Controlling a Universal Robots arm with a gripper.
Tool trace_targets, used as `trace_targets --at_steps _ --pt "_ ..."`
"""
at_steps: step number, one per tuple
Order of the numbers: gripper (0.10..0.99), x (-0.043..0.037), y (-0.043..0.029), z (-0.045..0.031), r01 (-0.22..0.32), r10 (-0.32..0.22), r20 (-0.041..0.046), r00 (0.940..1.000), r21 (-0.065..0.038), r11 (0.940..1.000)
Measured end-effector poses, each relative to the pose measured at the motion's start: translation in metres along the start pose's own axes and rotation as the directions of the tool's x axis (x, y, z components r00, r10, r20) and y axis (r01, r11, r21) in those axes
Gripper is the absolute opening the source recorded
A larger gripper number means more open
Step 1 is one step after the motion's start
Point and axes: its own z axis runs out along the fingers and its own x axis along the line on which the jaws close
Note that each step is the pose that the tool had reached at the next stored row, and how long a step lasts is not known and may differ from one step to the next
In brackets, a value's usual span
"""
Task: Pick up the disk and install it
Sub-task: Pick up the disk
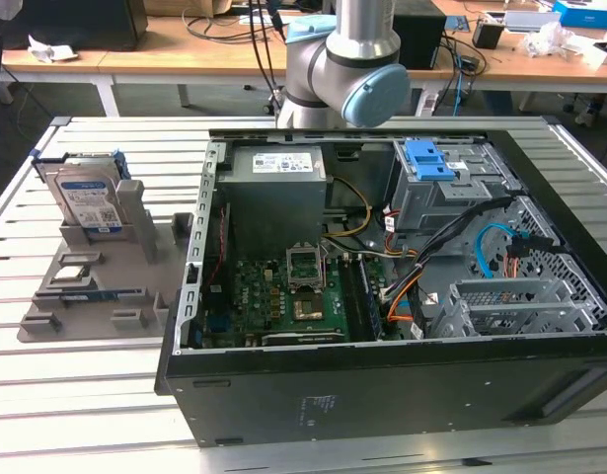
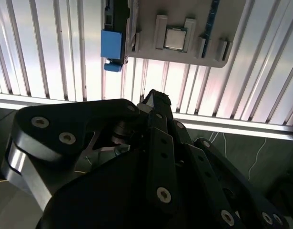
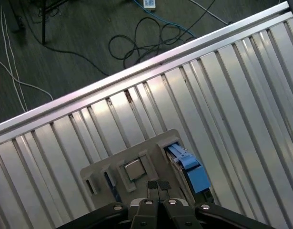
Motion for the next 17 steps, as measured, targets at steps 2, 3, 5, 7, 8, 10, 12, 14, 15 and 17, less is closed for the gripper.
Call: trace_targets --at_steps 2,3,5,7,8,10,12,14,15,17 --pt "0.106 0.0000 0.0000 0.0000 0.025 -0.025 -0.0002 0.9997 -0.001 0.9997" --pt "0.106 0.0000 0.0000 0.0000 0.033 -0.033 -0.0003 0.9994 -0.001 0.9994" --pt "0.106 0.0000 0.0000 0.0000 0.056 -0.056 -0.0005 0.9984 -0.002 0.9984" --pt "0.106 0.0000 0.0000 0.0000 0.085 -0.085 -0.0008 0.9964 -0.002 0.9964" --pt "0.106 0.0000 0.0000 0.0000 0.099 -0.099 -0.0009 0.9951 -0.003 0.9951" --pt "0.106 0.0000 0.0000 0.0000 0.115 -0.115 -0.0010 0.9934 -0.003 0.9934" --pt "0.106 0.0000 0.0000 0.0000 0.144 -0.144 -0.0011 0.9896 -0.004 0.9896" --pt "0.106 0.0000 0.0000 0.0000 0.173 -0.173 -0.0013 0.9849 -0.005 0.9849" --pt "0.106 0.0000 0.0000 0.0000 0.186 -0.186 -0.0014 0.9825 -0.005 0.9825" --pt "0.106 0.0000 -0.0001 0.0000 0.231 -0.231 -0.0027 0.9730 -0.006 0.9730"
